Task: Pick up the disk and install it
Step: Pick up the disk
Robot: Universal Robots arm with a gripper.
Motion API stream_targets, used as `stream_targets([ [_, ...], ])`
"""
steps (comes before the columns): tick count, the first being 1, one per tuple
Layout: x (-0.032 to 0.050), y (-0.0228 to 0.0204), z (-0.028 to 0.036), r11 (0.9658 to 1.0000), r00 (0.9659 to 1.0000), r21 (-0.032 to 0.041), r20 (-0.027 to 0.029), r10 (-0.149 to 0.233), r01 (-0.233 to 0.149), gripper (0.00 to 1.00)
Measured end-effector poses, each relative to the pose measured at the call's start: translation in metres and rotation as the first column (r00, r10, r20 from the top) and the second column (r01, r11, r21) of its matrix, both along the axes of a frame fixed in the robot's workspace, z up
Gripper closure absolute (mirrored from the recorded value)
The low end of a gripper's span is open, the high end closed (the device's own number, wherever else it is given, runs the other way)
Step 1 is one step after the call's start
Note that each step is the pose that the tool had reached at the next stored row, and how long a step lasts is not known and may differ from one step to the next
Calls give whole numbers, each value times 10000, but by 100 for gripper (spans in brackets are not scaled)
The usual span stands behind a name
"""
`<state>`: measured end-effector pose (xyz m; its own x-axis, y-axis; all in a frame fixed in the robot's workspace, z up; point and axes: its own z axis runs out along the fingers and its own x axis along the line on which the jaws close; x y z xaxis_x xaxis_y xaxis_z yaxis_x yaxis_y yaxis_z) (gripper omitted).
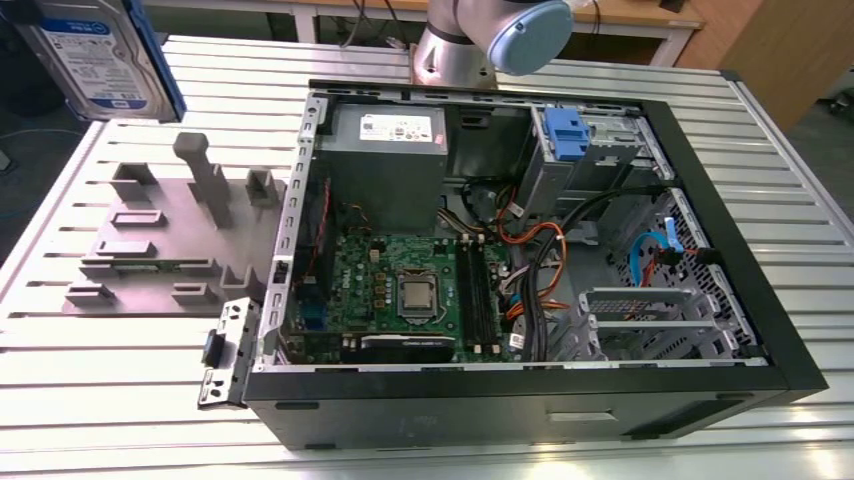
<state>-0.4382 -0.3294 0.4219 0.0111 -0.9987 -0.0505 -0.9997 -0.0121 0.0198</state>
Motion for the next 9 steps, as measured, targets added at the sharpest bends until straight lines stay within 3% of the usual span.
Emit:
stream_targets([
  [9, 0, 0, 57, 10000, 10000, 0, 1, 0, 0, 63],
])
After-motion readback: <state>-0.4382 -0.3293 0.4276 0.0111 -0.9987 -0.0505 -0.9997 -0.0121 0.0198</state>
